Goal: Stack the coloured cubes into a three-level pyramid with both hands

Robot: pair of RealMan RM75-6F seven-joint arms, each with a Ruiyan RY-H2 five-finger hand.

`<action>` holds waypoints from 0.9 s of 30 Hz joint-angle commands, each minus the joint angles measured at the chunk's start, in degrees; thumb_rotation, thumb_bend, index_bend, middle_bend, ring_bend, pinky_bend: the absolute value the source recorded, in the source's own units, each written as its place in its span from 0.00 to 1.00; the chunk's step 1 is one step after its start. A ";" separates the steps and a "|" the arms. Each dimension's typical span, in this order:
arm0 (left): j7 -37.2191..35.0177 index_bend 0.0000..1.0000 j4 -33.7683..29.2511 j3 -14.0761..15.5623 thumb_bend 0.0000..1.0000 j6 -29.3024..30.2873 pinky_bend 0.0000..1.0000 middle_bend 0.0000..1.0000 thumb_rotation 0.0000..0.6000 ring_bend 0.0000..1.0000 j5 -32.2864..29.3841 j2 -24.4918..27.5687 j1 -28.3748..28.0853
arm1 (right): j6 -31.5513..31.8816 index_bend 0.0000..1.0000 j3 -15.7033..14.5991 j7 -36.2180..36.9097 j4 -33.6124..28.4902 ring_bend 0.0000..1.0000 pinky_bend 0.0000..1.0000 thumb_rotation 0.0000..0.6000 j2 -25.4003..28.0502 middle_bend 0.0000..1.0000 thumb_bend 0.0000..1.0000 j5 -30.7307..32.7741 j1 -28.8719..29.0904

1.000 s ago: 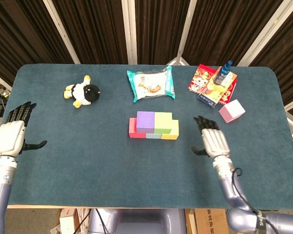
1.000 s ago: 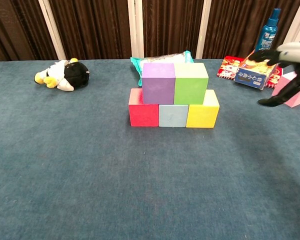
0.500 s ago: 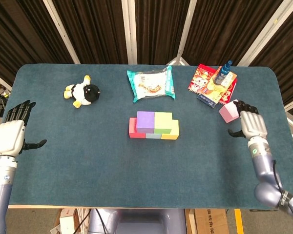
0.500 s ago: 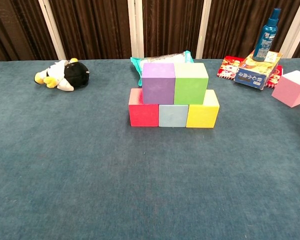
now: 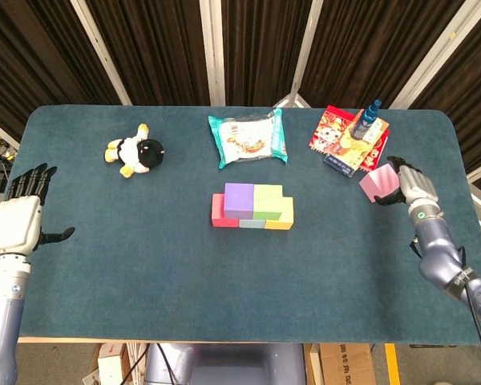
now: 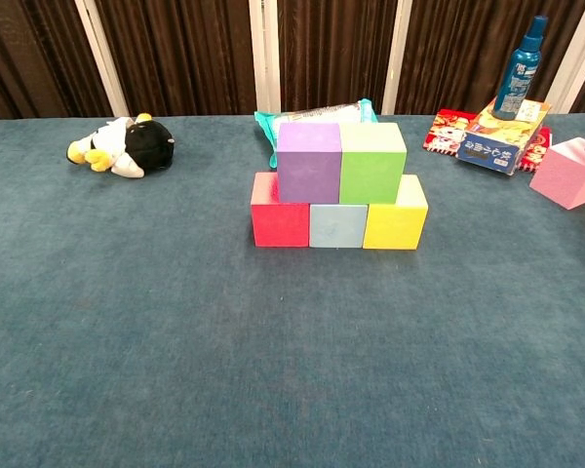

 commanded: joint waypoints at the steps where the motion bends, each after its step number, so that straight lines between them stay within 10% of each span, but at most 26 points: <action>1: 0.40 0.00 0.60 -0.06 0.09 -0.25 0.00 0.00 1.00 0.00 -0.54 -0.47 -0.21 | -2.84 0.00 -1.31 1.02 5.13 0.00 0.00 1.00 -3.06 0.00 0.31 2.39 2.64; 27: 1.36 0.00 2.03 -0.61 0.09 -0.64 0.00 0.00 1.00 0.00 -1.63 -1.31 -0.51 | -7.87 0.00 -8.25 3.26 21.23 0.00 0.00 1.00 -12.38 0.00 0.31 9.46 8.30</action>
